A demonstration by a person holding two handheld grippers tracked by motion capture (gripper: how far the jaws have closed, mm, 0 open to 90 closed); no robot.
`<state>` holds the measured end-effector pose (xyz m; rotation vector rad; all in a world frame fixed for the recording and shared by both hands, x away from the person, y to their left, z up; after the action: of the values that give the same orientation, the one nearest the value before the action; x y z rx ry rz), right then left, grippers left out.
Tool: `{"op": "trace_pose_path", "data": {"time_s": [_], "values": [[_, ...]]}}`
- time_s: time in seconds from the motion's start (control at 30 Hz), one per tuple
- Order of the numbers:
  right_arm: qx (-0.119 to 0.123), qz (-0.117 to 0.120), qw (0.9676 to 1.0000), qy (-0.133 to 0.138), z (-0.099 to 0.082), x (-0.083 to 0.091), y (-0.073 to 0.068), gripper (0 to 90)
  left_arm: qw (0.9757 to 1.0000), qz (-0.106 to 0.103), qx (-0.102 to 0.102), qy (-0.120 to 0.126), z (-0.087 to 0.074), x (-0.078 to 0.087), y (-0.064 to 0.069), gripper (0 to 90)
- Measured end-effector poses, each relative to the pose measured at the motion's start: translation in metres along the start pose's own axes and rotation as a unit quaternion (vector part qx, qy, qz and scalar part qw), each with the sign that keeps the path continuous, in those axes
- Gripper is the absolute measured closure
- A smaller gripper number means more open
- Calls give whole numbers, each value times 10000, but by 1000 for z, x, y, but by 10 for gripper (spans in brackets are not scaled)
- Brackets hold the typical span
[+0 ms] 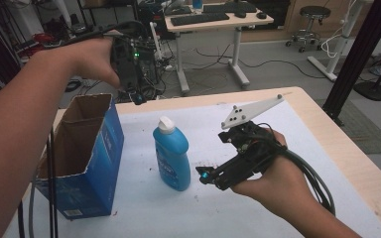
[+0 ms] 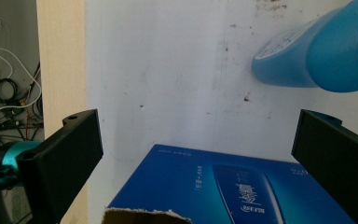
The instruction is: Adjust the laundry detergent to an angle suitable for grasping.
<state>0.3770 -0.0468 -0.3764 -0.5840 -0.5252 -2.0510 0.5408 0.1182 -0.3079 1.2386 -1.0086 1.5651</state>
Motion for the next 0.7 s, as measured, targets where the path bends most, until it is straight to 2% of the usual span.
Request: {"op": "trace_pose_path", "data": {"time_s": [0.03, 0.17, 0.43, 0.5, 0.7], "values": [[-78, -28, 9999, 119, 0, -9, -1, 14, 10000, 10, -12, -2, -1, 2, 0, 17], [-130, -60, 9997, 199, -1, -21, -2, 13, 10000, 10, 9, 5, -2, 2, 0, 17], [-214, -95, 9991, 340, 2, -37, -3, 13, 10000, -2, -11, 27, 0, 2, 1, 17], [-236, -168, 9986, 449, 6, -49, -2, 14, 10000, 6, -11, 15, 0, 2, 0, 17], [-323, -238, 9974, 592, 11, -61, 0, 14, 10000, 1, -19, 10, -1, 1, 0, 17]]}}
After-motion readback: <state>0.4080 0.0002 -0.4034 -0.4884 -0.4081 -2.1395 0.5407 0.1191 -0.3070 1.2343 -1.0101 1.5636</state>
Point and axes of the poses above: each handheld gripper's, and its own axes: x roughly backward along the jaws, z roughly out of its top, y roughly to its right, the point moved 9 cm from there along -x, roughly forward along the jaws, and after that the axes turned 10 degrees about x, right-handed, at the moved point
